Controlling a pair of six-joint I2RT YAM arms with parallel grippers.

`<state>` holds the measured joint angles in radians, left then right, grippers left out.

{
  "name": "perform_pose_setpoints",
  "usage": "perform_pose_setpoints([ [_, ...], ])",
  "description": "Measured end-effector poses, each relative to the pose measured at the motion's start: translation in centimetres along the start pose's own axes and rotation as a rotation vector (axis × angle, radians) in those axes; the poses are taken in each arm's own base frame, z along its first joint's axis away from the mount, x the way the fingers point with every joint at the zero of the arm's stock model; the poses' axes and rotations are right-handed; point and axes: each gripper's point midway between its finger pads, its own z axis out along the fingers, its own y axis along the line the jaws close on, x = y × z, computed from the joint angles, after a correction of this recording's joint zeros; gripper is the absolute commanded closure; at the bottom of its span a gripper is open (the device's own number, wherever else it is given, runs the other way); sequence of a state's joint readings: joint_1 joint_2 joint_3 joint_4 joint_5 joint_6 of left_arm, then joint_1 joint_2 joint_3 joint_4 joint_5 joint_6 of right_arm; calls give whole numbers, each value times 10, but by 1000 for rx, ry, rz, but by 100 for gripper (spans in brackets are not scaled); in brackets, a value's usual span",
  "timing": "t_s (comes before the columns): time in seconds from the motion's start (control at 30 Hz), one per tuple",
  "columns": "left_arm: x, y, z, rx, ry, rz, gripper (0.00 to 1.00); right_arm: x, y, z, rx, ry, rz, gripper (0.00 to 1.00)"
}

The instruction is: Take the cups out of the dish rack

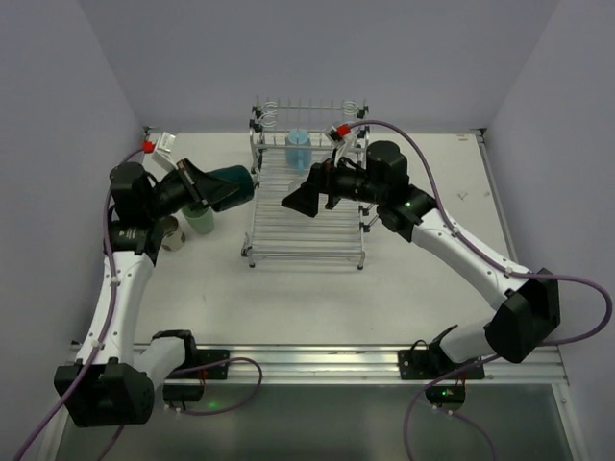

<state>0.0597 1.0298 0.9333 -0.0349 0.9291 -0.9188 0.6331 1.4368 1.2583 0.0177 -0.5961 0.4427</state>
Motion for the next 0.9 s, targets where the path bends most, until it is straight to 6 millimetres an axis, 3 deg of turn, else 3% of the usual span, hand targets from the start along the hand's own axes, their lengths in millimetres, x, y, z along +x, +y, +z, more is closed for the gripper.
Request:
perform_pose_setpoints([
  [0.1, -1, 38, -13, -255, -52, 48, 100, -9, -5, -10, 76, -34, -14, 1],
  [0.23, 12, 86, -50, -581, -66, 89, 100, -13, -8, -21, 137, -51, -28, 1],
  [0.5, 47, 137, -108, -934, -1, 117, 100, -8, -14, -30, 194, -43, -32, 1],
  [0.77, 85, 176, -108, -1078, 169, 105, 100, 4, -10, -44, 203, -25, -33, 1],
  [0.9, 89, 195, -107, -1156, 211, 92, 100, 4, -7, -55, 223, -36, -55, 1],
])
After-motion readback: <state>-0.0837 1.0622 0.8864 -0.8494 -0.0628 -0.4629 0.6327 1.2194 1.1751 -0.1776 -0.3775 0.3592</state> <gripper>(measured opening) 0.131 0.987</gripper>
